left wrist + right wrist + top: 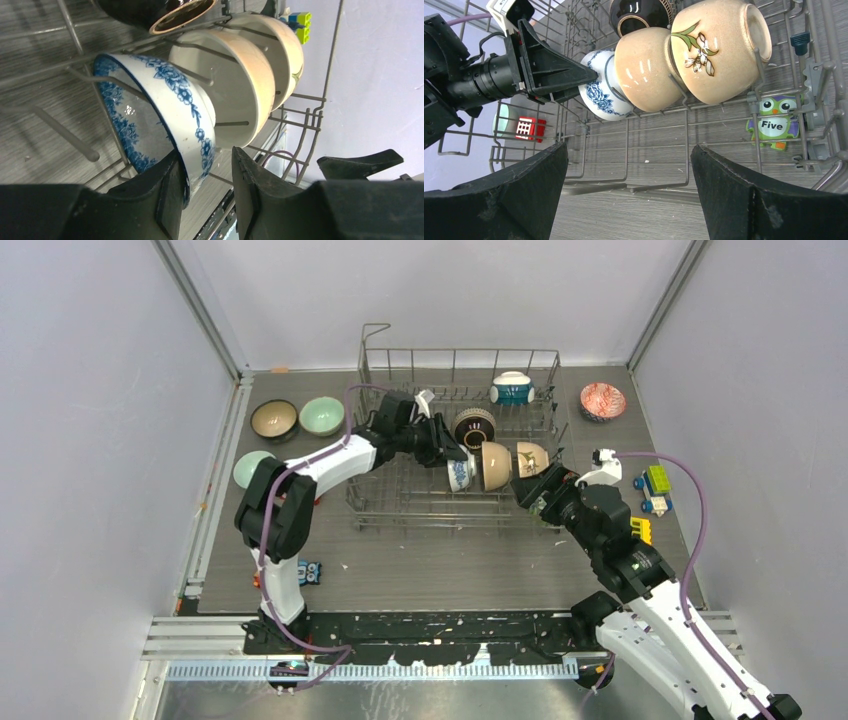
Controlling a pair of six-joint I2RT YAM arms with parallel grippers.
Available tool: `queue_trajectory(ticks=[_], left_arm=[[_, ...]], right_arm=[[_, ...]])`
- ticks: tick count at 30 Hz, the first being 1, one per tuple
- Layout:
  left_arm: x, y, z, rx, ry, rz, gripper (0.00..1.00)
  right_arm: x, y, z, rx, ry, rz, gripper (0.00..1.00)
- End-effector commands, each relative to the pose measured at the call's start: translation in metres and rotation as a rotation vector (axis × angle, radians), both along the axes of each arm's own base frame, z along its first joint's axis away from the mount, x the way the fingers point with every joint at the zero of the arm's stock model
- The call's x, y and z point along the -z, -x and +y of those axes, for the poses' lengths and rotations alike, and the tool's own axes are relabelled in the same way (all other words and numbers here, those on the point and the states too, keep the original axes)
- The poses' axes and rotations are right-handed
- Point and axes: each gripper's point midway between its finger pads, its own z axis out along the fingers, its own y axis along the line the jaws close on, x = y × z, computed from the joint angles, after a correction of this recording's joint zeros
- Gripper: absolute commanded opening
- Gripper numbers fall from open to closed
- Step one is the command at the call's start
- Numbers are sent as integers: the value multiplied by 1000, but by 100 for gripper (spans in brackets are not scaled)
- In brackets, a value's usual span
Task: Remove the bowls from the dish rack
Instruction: Pick up the bowl from the dish rack.
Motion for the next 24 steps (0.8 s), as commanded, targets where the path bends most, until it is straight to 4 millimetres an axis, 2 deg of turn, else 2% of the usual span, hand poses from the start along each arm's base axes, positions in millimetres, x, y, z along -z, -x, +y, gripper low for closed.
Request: queue_trajectory(ticks=[1, 14, 24], left_arm=[[-21, -9, -5, 19, 96, -57, 39], [-19, -11, -5, 28, 135, -48, 19], [-34, -9, -7, 50, 172, -76, 8]], right_arm=[[-7, -3, 0, 10, -12, -25, 96], [-6, -6, -1, 17, 6, -22, 97], [-5, -7, -2, 22, 11, -23, 97]])
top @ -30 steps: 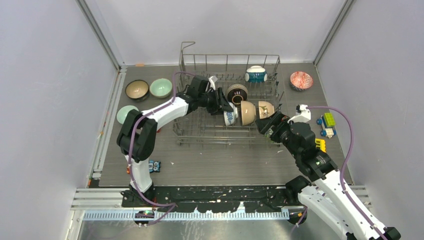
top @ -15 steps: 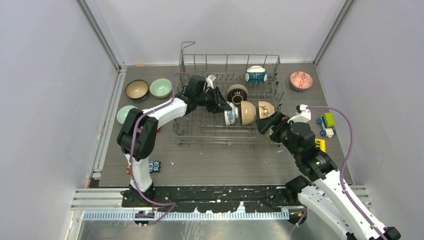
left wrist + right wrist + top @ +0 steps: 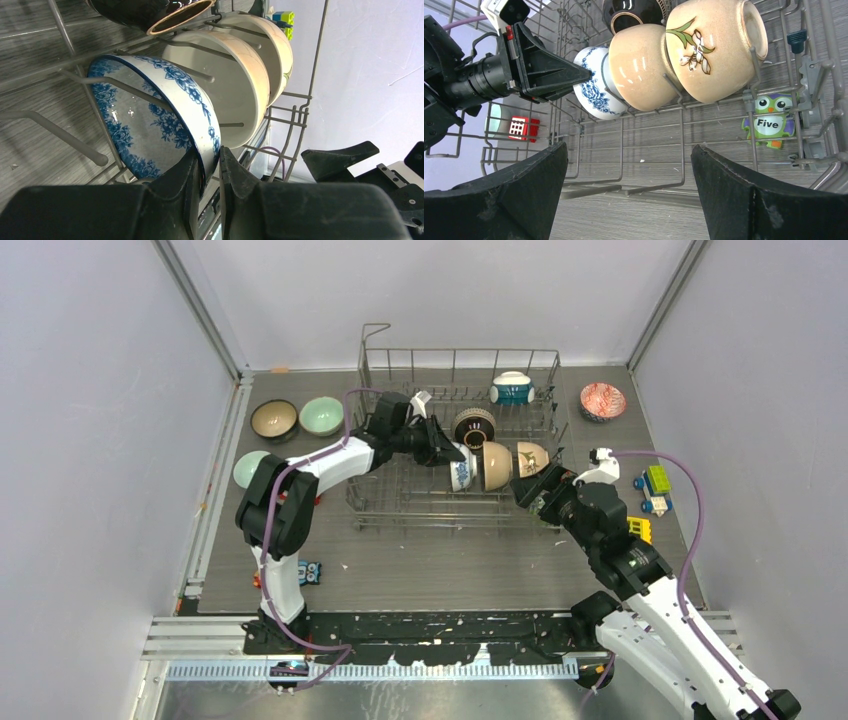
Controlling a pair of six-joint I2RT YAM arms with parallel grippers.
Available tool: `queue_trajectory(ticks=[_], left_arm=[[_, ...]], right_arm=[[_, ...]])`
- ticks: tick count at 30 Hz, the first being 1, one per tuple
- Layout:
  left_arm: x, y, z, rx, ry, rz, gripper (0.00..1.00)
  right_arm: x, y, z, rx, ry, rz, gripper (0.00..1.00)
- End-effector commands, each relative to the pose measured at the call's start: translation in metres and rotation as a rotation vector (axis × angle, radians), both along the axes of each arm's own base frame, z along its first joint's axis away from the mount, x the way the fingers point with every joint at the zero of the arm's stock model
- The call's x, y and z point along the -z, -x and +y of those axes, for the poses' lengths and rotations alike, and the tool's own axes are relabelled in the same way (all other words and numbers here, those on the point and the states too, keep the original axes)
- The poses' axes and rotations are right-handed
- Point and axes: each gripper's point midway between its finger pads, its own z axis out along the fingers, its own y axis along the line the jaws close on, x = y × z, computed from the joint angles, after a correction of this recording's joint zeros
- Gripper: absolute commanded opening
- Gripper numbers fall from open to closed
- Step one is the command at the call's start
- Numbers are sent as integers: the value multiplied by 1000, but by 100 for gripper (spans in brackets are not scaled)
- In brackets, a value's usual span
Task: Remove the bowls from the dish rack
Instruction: Pick up the bowl from the dish rack.
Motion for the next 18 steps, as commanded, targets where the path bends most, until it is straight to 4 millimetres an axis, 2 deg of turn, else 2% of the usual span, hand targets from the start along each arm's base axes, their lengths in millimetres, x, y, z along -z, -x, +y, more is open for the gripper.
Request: queue_trajectory(ticks=[1, 5, 18], left_arm=[[-34, -6, -5, 31, 85, -110, 6], [-43, -6, -4, 33, 104, -130, 0], [-93, -2, -9, 53, 240, -194, 0]], right_arm=[[-10, -6, -1, 15, 0, -36, 97], [-11, -6, -1, 14, 1, -37, 97], [-12, -6, -1, 18, 3, -37, 96]])
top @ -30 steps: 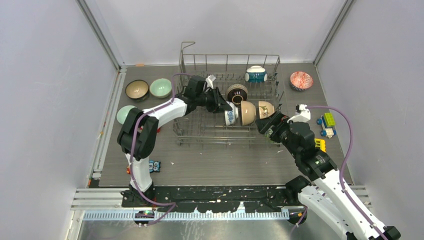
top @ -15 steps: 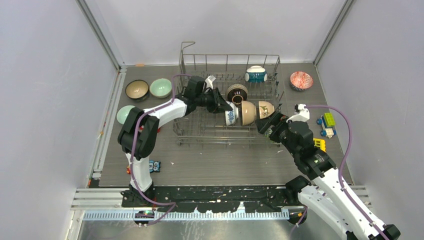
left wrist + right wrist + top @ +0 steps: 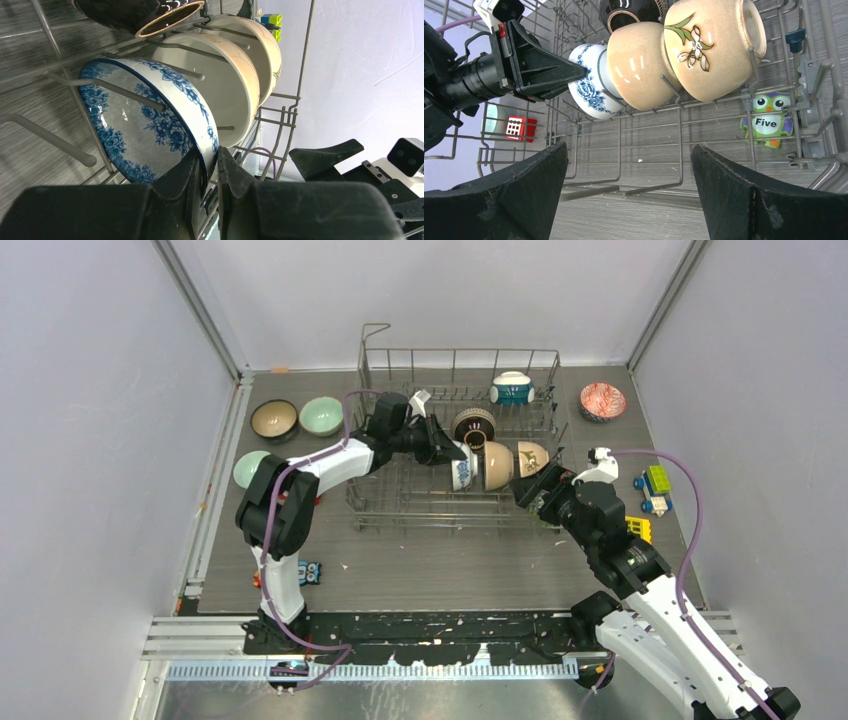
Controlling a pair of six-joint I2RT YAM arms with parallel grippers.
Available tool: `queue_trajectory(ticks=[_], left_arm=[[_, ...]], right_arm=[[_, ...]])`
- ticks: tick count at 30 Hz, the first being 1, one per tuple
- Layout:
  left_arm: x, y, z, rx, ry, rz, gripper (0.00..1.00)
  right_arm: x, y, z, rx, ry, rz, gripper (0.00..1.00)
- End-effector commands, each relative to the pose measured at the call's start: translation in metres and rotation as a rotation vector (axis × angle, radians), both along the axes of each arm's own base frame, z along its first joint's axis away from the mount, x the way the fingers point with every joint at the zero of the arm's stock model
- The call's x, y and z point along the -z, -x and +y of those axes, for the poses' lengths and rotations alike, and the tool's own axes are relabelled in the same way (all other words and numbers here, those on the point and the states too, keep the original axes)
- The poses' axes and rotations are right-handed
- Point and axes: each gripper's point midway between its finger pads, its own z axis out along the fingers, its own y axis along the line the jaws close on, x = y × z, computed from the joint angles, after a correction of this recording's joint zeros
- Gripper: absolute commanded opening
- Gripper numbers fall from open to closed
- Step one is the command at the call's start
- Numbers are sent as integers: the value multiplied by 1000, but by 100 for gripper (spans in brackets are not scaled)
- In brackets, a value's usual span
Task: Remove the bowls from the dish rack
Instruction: Pick up the bowl from the dish rack.
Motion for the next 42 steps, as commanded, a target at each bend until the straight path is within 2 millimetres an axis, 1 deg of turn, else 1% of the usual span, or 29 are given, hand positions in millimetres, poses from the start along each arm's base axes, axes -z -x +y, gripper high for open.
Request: queue_trajectory(ticks=[1, 13, 21, 29, 34, 42], left_arm=[[-89, 1, -7, 57, 196, -208, 0], [-117, 4, -6, 71, 264, -250, 0], [-131, 5, -2, 78, 293, -268, 0], [-139, 6, 1, 79, 303, -282, 0], [-148, 8, 4, 88, 329, -293, 0], [-158, 16, 8, 125, 376, -296, 0]], right_arm=[[-15, -5, -2, 17, -5, -47, 97], [-15, -4, -4, 25, -1, -47, 97], [-18, -2, -7, 30, 8, -55, 97], [-20, 0, -8, 31, 8, -57, 97], [-21, 1, -11, 38, 11, -61, 97], [-25, 2, -13, 35, 31, -72, 97]])
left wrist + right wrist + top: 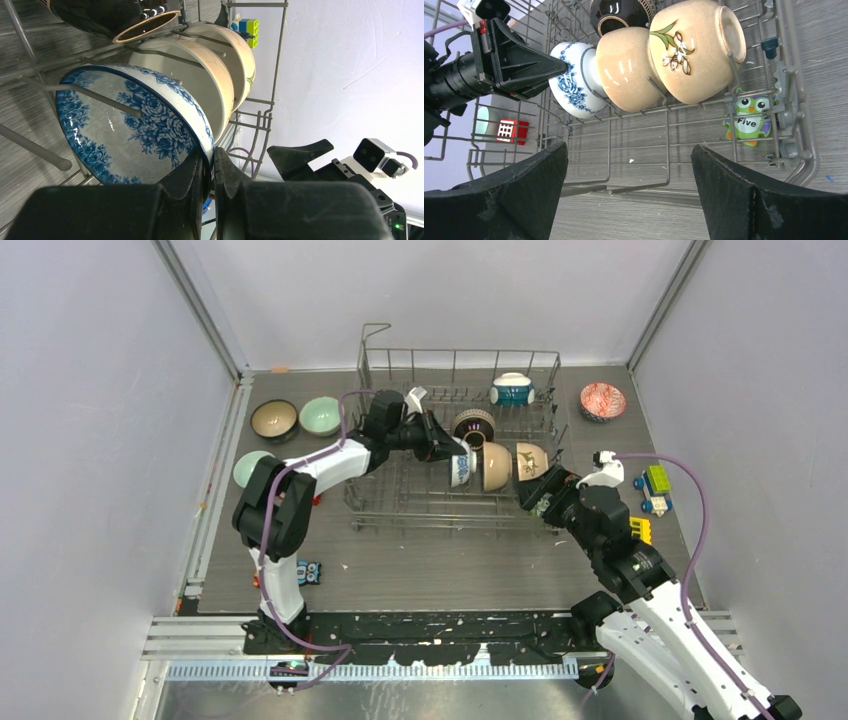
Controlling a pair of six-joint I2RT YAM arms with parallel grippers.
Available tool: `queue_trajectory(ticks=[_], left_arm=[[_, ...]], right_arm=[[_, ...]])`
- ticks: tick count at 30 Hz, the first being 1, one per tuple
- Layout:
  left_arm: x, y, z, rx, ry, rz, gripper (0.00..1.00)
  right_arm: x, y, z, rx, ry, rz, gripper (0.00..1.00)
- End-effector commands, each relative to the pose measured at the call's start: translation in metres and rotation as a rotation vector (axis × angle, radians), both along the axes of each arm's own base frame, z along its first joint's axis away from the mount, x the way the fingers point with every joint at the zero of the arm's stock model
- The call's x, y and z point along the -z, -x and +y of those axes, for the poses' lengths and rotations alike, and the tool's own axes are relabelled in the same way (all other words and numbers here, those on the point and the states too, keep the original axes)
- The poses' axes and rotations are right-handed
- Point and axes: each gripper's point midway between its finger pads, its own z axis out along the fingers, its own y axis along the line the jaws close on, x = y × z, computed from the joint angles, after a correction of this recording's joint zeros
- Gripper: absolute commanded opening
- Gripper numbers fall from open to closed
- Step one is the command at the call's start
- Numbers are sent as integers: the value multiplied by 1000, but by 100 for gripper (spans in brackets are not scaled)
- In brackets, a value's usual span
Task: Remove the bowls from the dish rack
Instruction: Pick up the bowl from the dish rack.
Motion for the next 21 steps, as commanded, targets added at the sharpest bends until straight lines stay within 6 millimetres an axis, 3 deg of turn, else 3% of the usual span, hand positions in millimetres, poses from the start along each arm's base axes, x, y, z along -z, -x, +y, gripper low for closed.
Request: queue_trajectory(ticks=[1, 21], left_arm=[[-139, 19, 10, 130, 307, -335, 0], [-161, 20, 13, 169, 429, -340, 0]], right_arm=[[-26, -3, -4, 8, 15, -68, 97], [-32, 1, -15, 34, 63, -70, 98]])
